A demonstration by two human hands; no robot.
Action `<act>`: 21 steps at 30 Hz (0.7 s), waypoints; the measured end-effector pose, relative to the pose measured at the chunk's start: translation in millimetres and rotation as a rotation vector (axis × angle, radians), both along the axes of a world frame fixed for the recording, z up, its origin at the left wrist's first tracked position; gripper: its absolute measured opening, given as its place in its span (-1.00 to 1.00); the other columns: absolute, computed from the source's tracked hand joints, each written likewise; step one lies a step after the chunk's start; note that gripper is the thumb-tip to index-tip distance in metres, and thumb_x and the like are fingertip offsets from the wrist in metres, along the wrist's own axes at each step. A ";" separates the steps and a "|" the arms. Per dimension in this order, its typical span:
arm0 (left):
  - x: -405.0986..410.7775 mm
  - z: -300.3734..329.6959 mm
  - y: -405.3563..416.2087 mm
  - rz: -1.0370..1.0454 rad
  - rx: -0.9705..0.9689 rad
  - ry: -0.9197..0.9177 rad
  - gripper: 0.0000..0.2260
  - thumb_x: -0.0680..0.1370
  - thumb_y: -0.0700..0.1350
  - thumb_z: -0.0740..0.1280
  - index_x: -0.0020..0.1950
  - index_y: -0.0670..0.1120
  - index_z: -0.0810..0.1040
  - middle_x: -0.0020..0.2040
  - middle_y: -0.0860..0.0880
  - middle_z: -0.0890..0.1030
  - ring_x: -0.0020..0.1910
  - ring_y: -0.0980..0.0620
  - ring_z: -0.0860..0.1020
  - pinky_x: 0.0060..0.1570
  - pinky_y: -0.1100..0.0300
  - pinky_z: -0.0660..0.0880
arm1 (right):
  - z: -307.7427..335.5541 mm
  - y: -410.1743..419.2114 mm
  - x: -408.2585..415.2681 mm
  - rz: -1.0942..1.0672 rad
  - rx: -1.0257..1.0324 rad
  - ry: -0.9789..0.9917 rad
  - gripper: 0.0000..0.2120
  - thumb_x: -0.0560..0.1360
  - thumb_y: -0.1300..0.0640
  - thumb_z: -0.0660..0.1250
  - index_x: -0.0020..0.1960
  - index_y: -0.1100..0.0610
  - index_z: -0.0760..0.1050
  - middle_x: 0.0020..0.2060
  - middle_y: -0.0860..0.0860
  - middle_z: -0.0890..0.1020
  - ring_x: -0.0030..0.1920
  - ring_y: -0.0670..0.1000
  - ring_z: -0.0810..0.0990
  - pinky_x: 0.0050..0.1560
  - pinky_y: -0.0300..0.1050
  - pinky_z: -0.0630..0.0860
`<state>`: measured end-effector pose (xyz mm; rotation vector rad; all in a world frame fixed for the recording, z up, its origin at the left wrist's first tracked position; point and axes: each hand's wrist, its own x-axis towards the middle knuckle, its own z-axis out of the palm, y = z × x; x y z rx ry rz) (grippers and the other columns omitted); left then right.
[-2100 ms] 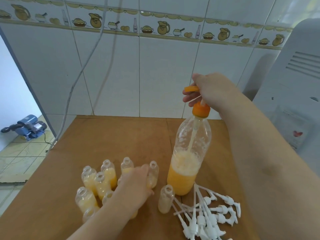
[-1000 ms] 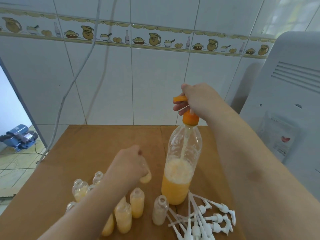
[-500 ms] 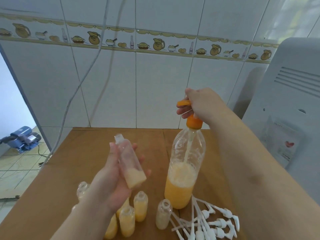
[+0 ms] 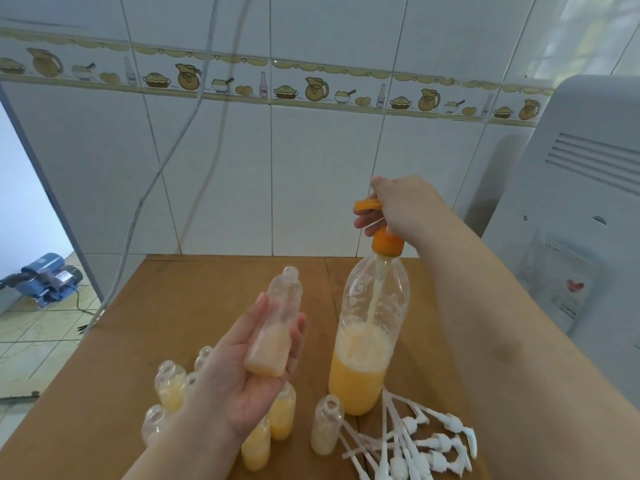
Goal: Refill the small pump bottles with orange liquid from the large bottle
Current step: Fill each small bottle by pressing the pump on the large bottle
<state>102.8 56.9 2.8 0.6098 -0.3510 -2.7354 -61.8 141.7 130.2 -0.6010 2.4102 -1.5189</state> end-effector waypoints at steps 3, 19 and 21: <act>0.0 11.1 5.3 0.087 -0.077 -0.088 -0.50 0.25 -0.17 0.51 0.16 -0.20 0.51 0.06 -0.21 0.59 -0.21 -0.07 0.59 -0.48 0.22 0.56 | 0.2 -0.9 -1.5 0.002 -0.008 -0.014 -0.66 0.62 0.13 0.04 0.14 0.33 0.48 -0.33 0.07 0.60 -0.47 -0.06 0.51 -0.71 -0.43 0.28; -18.2 43.5 3.4 0.183 -0.656 -0.082 -0.75 0.46 -0.02 0.38 0.05 -0.13 0.58 -0.01 -0.11 0.59 -0.13 -0.01 0.56 -0.28 0.22 0.47 | 0.1 -5.5 -4.8 0.000 0.036 -0.005 -0.64 0.63 0.09 0.04 0.15 0.32 0.49 -0.30 0.08 0.62 -0.45 -0.05 0.53 -0.67 -0.43 0.31; -24.3 46.1 3.1 0.211 -0.722 -0.081 -0.73 0.46 0.00 0.37 0.06 -0.13 0.59 -0.02 -0.09 0.60 -0.13 0.00 0.54 -0.29 0.23 0.45 | -0.3 -4.7 -3.5 0.010 0.061 -0.002 -0.64 0.63 0.11 0.03 0.13 0.33 0.49 -0.27 0.09 0.62 -0.44 -0.05 0.52 -0.66 -0.42 0.32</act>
